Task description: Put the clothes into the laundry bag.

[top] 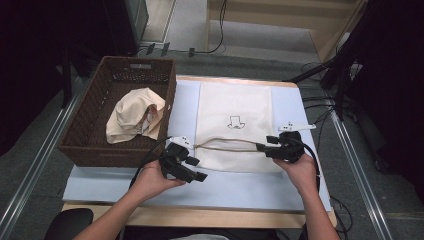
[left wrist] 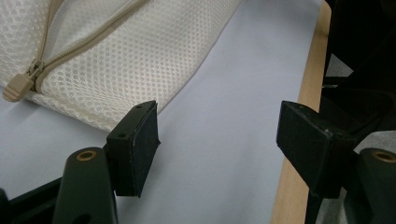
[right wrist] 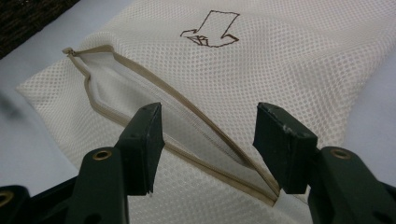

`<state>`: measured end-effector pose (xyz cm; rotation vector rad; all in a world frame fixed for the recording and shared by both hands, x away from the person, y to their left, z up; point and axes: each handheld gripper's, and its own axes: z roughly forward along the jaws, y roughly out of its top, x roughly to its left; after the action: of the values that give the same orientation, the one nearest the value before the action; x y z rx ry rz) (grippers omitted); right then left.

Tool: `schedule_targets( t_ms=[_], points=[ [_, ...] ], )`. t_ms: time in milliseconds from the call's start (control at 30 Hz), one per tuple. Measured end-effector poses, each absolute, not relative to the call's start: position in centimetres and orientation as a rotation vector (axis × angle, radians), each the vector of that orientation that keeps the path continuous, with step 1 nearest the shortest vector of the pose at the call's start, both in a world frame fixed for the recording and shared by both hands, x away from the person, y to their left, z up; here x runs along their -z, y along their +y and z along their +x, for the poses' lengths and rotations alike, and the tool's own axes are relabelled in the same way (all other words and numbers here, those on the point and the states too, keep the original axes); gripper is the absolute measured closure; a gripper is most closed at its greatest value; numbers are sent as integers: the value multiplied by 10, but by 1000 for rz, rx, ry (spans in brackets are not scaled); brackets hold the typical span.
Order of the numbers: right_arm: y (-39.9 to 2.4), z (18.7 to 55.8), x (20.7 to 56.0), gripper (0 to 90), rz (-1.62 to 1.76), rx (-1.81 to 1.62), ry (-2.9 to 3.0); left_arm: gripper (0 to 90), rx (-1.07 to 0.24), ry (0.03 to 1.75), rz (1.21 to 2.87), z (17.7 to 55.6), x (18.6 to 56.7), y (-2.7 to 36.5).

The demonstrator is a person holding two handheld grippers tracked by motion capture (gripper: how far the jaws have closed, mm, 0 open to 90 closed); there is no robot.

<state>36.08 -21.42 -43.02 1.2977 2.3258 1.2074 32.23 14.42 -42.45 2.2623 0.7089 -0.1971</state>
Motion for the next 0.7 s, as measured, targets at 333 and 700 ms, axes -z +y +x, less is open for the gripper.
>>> schedule_targets(
  t_ms=[333, 700],
  points=[
    [-213, 361, 431, 409, 1282, -1189, 2329, 275, 189, 714, 2255, 322, 423, 148],
    [-213, 358, 432, 406, 1279, -1195, 2338, 295, 193, 711, 2261, 322, 421, 148]
  ],
)
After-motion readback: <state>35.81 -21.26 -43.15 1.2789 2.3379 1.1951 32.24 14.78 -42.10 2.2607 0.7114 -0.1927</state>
